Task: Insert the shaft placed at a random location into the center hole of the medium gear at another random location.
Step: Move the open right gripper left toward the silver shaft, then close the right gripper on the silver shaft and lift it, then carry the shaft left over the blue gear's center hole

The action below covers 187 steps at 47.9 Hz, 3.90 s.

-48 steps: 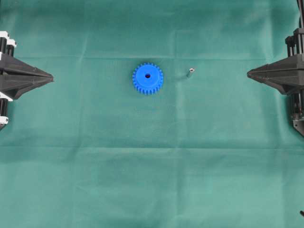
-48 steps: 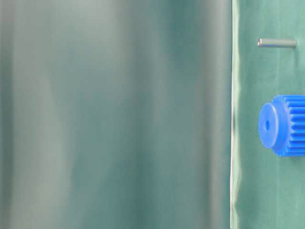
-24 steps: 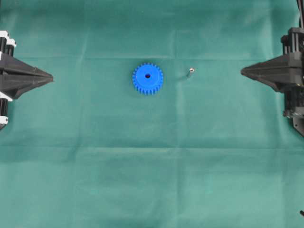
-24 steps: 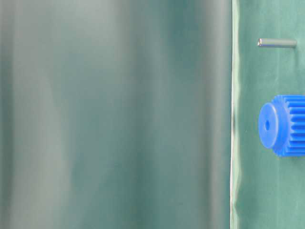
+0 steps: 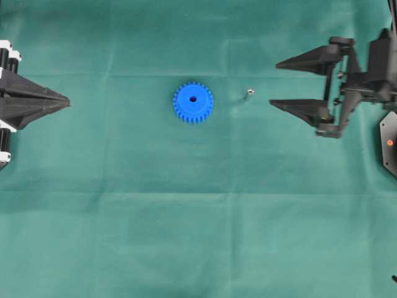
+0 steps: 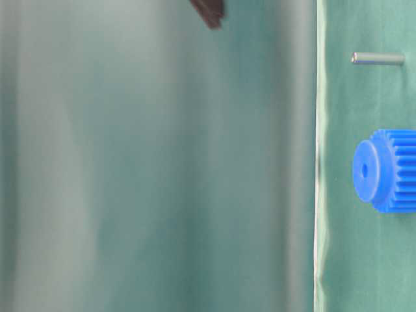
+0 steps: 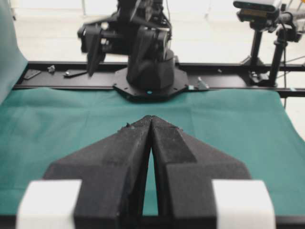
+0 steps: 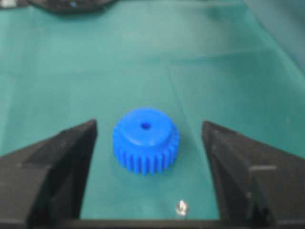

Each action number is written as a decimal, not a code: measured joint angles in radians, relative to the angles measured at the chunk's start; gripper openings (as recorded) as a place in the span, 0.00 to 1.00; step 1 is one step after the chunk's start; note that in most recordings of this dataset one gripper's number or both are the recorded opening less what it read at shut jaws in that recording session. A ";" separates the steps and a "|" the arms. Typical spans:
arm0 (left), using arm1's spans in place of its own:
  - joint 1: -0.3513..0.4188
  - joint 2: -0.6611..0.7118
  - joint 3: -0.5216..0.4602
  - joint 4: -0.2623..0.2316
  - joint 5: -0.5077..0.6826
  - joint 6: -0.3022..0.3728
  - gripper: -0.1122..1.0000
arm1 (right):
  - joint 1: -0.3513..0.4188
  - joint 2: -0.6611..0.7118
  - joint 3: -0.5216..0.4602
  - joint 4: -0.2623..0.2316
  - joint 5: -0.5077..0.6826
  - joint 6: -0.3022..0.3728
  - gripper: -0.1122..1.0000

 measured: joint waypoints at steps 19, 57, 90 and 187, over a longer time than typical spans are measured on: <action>0.000 0.000 0.000 0.002 0.015 0.000 0.10 | -0.035 0.397 -0.015 0.035 -0.259 -0.008 0.81; 0.000 0.006 0.000 0.002 0.015 -0.002 0.10 | -0.064 0.586 -0.075 0.048 -0.295 -0.008 0.54; 0.000 0.006 0.000 0.002 0.015 -0.002 0.10 | -0.064 0.549 -0.087 0.040 -0.258 -0.008 0.22; 0.000 0.008 0.000 0.002 0.015 -0.002 0.10 | 0.034 0.525 -0.459 0.025 0.107 -0.014 0.22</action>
